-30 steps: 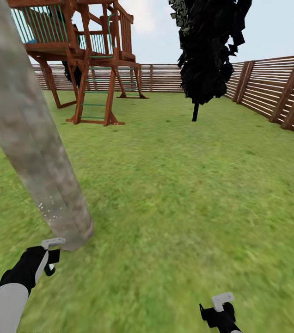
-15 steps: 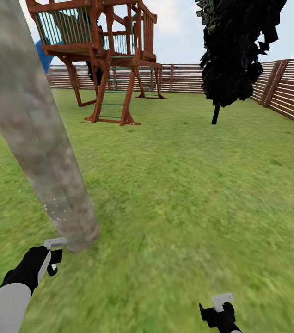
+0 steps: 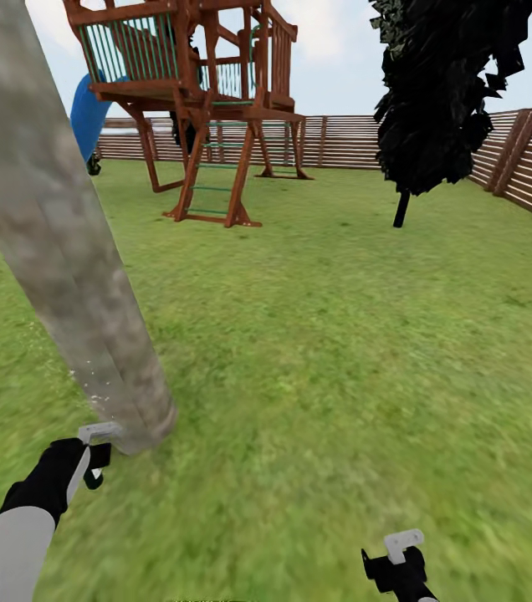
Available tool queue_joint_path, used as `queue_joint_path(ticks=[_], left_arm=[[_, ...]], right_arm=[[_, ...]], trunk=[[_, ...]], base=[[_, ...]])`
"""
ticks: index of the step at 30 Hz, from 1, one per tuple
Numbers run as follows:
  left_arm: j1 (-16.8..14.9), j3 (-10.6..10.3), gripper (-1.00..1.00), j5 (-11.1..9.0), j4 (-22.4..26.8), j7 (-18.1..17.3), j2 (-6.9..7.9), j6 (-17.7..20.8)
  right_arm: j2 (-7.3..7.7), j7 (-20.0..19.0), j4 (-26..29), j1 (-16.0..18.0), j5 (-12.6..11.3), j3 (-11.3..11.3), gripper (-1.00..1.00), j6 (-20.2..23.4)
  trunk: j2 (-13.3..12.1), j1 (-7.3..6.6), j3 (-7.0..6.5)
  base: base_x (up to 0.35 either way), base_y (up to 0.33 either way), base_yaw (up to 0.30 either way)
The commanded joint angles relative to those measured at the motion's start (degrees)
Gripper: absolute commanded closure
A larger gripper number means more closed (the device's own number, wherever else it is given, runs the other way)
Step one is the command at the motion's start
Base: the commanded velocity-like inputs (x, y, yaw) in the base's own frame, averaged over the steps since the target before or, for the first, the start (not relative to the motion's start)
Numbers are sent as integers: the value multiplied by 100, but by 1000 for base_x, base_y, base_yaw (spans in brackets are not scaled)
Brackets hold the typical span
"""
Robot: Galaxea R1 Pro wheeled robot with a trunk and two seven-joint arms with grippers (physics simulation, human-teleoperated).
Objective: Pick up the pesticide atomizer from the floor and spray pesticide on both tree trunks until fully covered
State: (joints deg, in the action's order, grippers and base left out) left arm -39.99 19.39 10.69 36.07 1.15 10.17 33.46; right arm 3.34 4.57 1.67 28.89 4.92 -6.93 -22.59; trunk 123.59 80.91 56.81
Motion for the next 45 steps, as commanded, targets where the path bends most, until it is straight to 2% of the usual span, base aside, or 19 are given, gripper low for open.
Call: queue_joint_path(ticks=[1,4,6,7,8,9,11,13,15,16,17,19,21,22,23,25,39,42,45], left_arm=[[-17,-3,100,-10,47,-19,-14,14],[-172,-36,100,-9,254,-27,-50,68],[-382,-236,100,7,323,-35,-286,212],[-491,-292,100,5,333,-35,-350,399],[-580,-309,100,0,334,-38,-349,492],[-676,-315,100,-3,334,-42,-319,556],[-792,-308,100,-6,339,-60,-75,636],[-884,-331,100,-6,386,-261,-76,779],[-1207,-361,100,13,461,-694,-157,1218],[-1267,-359,100,29,467,-741,-114,1279],[-1308,-358,100,45,492,-762,-2,1312],[-1348,-357,100,23,528,-777,245,1332],[-1359,-379,100,35,569,-782,265,1337],[-1361,-478,100,32,586,-782,251,1343],[-1368,-701,100,29,605,-783,229,1374],[-1365,-867,100,4,887,-790,229,1718],[-1290,-818,100,-22,1018,-816,240,1826],[-1292,-824,100,-14,1017,-1124,248,1822],[-1292,-823,100,-14,1016,-1150,250,1822]], right_arm=[[0,0,0,-1,0,-1,-100,0],[0,0,0,1,0,-1,-100,0],[0,0,0,-1,0,-1,-100,0],[0,0,0,1,0,-1,-100,0],[0,0,0,0,0,-1,-100,0],[4,0,0,-1,0,-1,-100,0],[9,0,0,0,0,-1,-100,0],[9,0,0,1,0,-1,-100,0],[9,0,0,-1,0,-1,-100,0],[9,0,0,1,0,-1,-100,0],[9,0,0,0,0,-1,-100,0],[9,0,0,1,0,-1,-100,0],[9,0,0,1,0,-1,-100,0],[16,0,0,2,0,-1,-100,0],[25,0,0,1,0,-1,-100,0],[34,0,-2,0,0,-1,-100,0],[35,0,0,-1,0,-1,-100,0],[31,0,0,0,0,-1,-100,0],[27,0,0,0,0,-1,-100,0]], trunk=[[0,0,1],[0,0,1],[0,0,1],[0,0,1],[0,0,1],[0,0,1],[0,0,1],[0,0,1],[0,0,1],[0,0,1],[0,0,1],[0,0,1],[0,0,1],[0,0,1],[0,0,1],[0,0,1],[0,0,1],[0,0,1],[0,0,1]], base=[[-2,-1,277],[-1,0,278],[0,0,278],[0,0,278],[0,0,278],[0,0,278],[0,0,278],[0,0,278],[0,0,278],[0,0,278],[0,0,278],[0,0,268],[0,0,92],[0,0,26],[70,-26,7],[188,-134,2],[42,-264,0],[-74,-276,0],[-21,-276,0]])
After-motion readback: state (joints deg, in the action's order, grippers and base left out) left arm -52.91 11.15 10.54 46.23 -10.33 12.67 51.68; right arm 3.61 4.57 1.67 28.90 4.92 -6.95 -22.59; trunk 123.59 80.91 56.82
